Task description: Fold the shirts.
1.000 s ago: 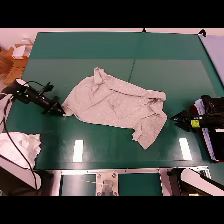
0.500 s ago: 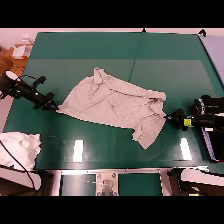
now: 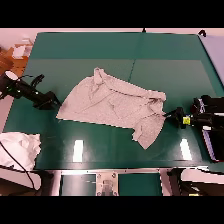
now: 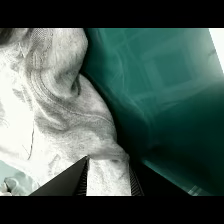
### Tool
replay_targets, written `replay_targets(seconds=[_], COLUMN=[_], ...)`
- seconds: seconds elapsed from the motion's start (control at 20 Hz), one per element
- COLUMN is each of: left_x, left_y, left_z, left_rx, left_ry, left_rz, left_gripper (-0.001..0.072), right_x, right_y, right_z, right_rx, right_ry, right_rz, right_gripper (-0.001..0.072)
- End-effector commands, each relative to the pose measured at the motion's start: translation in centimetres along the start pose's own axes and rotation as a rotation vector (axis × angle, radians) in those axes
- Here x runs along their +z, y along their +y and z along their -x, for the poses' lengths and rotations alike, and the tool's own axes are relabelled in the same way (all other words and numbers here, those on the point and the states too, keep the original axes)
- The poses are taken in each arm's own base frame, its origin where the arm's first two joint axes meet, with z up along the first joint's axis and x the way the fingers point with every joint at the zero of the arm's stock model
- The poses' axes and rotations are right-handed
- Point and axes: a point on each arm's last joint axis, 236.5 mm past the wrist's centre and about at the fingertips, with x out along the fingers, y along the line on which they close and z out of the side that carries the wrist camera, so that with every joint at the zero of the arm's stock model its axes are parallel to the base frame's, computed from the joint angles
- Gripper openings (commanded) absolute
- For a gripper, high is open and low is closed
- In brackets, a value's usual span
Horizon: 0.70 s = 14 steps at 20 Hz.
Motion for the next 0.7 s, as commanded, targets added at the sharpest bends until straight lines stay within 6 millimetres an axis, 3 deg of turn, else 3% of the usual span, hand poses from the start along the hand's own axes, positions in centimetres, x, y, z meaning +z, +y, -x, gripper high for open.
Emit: replay_targets(seconds=[0.0,0.1,0.15,0.2,0.25,0.45,0.65], left_x=[-0.1,-2.3,-3.6,-4.6,-5.2,-3.7,-3.9], left_y=[0.5,1.1,1.4,1.5,1.7,0.9,-0.2], left_z=[-0.2,-0.9,-1.6,-2.3,-2.8,-3.3,-3.8], left_rx=[0.017,0.023,0.019,0.012,0.007,-0.033,-0.09], left_ry=[0.008,0.089,0.129,0.155,0.168,0.096,0.095], left_rz=[-0.014,-0.002,0.013,0.027,0.034,0.036,0.06], left_gripper=[0.0547,0.0546,0.0508,0.0403,0.0352,0.0351,0.035], right_x=[0.3,0.3,0.3,0.3,0.3,0.2,-0.6], right_y=[0.0,0.0,0.0,0.0,0.0,0.0,0.3], right_z=[0.1,0.1,0.1,0.1,0.1,0.0,-0.7], right_rx=[-0.004,-0.004,-0.004,-0.004,-0.004,-0.004,-0.019], right_ry=[-0.005,-0.005,-0.005,-0.005,-0.005,-0.004,0.031], right_rz=[0.005,0.006,0.006,0.006,0.006,0.006,0.04], right_gripper=[0.0345,0.0345,0.0345,0.0345,0.0345,0.0345,0.0345])
